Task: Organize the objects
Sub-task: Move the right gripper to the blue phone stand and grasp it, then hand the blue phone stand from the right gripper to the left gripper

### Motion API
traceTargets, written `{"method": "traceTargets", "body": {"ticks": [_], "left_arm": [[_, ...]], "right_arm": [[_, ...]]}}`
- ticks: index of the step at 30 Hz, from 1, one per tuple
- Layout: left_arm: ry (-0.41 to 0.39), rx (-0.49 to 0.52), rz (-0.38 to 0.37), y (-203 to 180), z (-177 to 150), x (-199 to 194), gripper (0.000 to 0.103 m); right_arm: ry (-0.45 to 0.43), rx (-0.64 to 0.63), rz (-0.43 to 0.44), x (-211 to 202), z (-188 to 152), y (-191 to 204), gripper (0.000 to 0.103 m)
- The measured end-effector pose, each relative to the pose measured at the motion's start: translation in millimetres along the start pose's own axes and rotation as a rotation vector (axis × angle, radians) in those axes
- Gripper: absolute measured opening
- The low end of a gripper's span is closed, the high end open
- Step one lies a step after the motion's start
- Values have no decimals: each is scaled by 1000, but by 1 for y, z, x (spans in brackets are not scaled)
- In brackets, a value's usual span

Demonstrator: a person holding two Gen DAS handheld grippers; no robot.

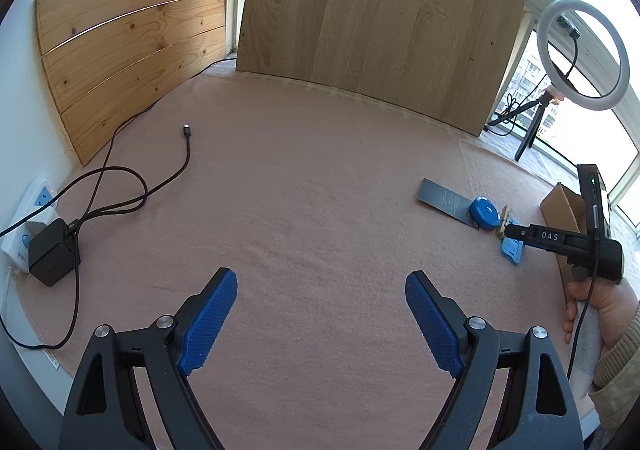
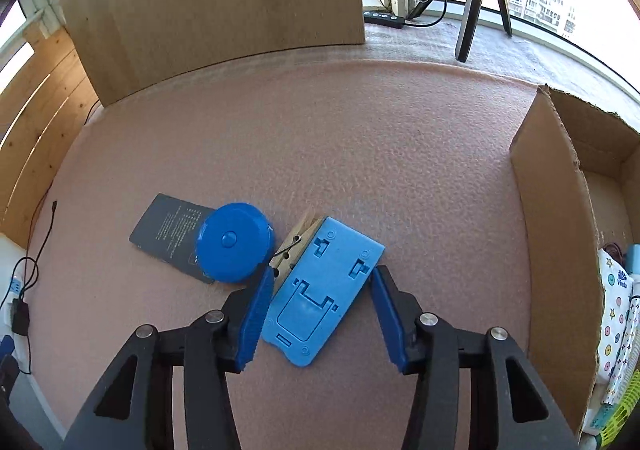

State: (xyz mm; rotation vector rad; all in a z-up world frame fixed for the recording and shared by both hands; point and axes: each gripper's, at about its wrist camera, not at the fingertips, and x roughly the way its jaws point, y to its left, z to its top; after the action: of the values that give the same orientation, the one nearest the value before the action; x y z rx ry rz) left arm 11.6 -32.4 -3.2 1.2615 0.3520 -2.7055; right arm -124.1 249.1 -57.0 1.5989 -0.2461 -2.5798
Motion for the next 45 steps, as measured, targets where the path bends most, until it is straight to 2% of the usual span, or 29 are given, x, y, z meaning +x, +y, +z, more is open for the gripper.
{"method": "traceTargets", "body": {"ticks": [5, 8, 13, 16, 18, 20, 21, 22, 27, 31, 34, 40, 43, 45], "left_arm": [[4, 36, -32, -22, -1, 2, 89], [13, 53, -51, -35, -2, 4, 89], [7, 84, -57, -45, -5, 0, 89], [13, 84, -52, -42, -7, 0, 89], [13, 79, -46, -37, -8, -1, 89], [11, 74, -40, -31, -7, -3, 89], [9, 70, -36, -28, -7, -4, 89], [7, 66, -34, -24, -7, -4, 89], [13, 41, -38, -12, -6, 1, 89], [12, 76, -119, -13, -8, 11, 89], [20, 187, -197, -25, -15, 23, 89], [67, 591, -348, -63, -49, 41, 88], [72, 824, -464, -79, -74, 34, 88], [74, 934, -558, -87, -89, 27, 85]], "right_arm": [[26, -127, -14, -10, -26, 15, 43], [28, -250, -80, -12, -40, 32, 43], [-6, -41, -16, -15, -33, 15, 46], [-9, -71, -63, -6, -26, 28, 55], [-10, -90, -86, -1, -21, 34, 58], [-11, -90, -116, 0, -17, 34, 52], [-10, -88, -121, 0, -16, 32, 43], [-10, -91, -117, -1, -16, 30, 39], [10, -173, -84, -8, -30, 27, 35], [38, -342, 40, -23, -64, 41, 35], [66, -591, 101, -36, -106, 69, 35], [146, -979, 282, -62, -170, 101, 35], [180, -1087, 361, -69, -182, 100, 35], [168, -1162, 370, -71, -186, 96, 35]]}}
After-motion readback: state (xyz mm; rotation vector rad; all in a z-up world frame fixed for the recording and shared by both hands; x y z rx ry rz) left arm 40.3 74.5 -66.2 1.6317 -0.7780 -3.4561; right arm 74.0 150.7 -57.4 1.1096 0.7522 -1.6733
